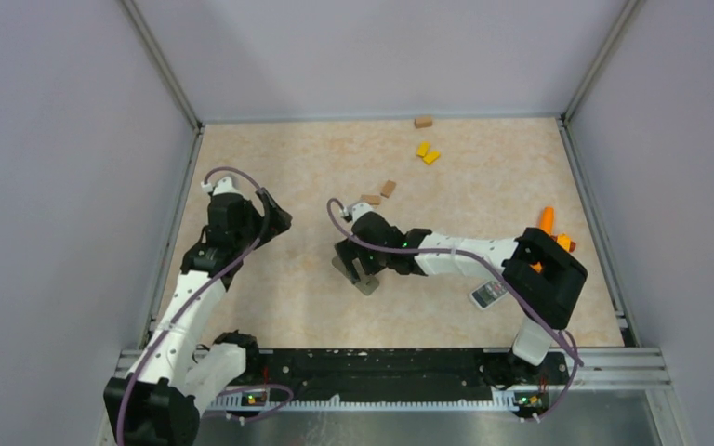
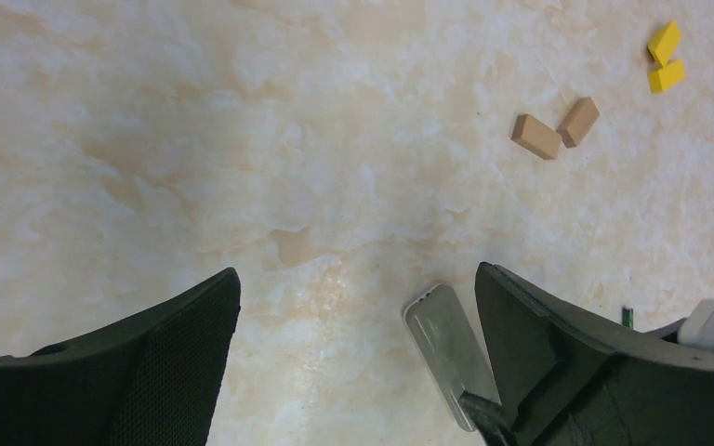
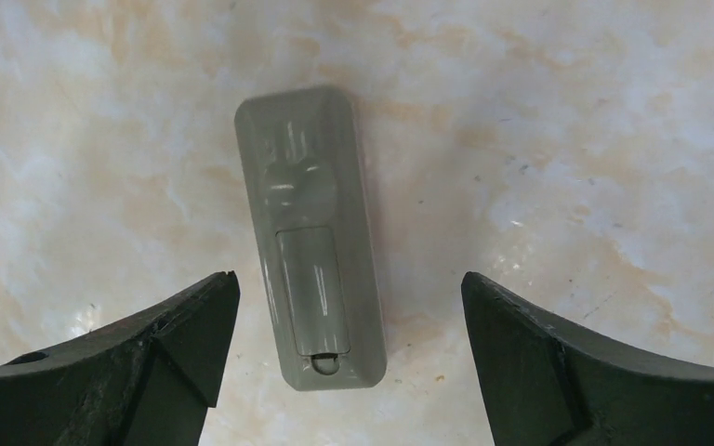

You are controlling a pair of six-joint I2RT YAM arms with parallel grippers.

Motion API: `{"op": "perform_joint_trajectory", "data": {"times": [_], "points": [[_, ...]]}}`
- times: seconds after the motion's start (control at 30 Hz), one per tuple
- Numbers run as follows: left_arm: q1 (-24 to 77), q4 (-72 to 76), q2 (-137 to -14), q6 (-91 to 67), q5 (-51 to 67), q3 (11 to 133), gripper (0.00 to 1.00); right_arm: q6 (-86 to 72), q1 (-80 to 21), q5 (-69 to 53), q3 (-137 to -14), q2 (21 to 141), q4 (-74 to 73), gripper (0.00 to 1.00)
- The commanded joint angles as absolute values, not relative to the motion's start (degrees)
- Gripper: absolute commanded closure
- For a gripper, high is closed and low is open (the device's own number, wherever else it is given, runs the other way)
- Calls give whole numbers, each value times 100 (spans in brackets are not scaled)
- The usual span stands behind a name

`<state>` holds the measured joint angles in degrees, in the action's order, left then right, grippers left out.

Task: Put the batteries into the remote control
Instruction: Load the battery cover into the remote control, then move the remote control to the center of the board.

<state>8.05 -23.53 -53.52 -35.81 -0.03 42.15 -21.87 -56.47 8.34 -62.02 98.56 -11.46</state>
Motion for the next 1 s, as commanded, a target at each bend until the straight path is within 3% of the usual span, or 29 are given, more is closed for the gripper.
{"op": "perform_joint_trajectory", "data": {"times": [0.0, 0.23, 0.67, 0.97], "points": [[692, -2876, -5123, -3595, -552, 4428, 1, -993, -5886, 680, -6344, 9989, -1201, 8], [653, -2839, -5051, -3586, -431, 4348, 1, -777, -6157, 827, -6513, 10414, -1323, 12], [638, -2842, -5107, -3371, -253, 4365, 1, -2383, -5735, 2190, -6713, 10408, -1639, 63], [635, -2813, -5156, -3278, -228, 4392, 1, -3662, -4273, 2893, -6439, 9908, -1671, 67]]}}
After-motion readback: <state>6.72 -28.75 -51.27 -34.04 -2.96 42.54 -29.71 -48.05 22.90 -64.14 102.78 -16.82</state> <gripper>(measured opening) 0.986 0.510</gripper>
